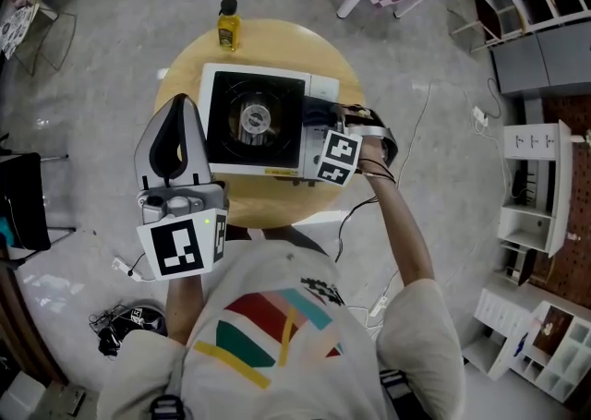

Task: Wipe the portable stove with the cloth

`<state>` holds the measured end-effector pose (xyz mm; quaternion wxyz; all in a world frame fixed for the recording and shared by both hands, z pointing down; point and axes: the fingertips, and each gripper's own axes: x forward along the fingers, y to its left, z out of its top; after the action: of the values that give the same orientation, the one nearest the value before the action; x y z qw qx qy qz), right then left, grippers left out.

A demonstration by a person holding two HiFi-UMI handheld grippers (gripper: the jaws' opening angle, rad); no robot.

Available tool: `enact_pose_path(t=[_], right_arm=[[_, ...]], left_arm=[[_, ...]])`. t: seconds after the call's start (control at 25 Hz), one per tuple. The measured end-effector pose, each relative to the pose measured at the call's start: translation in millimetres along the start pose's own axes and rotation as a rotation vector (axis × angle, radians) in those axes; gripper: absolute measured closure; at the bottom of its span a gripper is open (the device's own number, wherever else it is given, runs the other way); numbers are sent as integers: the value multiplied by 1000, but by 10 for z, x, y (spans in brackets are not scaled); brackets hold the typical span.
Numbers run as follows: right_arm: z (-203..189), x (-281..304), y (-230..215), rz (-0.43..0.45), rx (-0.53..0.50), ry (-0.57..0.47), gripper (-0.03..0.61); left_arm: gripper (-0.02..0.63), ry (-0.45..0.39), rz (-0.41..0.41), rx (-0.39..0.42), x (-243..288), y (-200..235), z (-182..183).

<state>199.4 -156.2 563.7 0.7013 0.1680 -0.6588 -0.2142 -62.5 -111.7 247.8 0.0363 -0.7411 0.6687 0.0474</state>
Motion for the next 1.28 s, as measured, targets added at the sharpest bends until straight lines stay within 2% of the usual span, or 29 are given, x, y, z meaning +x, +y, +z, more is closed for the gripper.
enact_pose_path(t=[0.68,0.96,1.28], right_arm=[[57,-606,1015,115,-26,-61,546],[76,-760,1275,176,-8,-78,546],[73,-798,1391,202,-15,-77,546]], left_arm=[[609,7,-2,1,29,18,-63],[609,13,-8,2,71,8,-98],[609,9,-7,13,99,58,-111]])
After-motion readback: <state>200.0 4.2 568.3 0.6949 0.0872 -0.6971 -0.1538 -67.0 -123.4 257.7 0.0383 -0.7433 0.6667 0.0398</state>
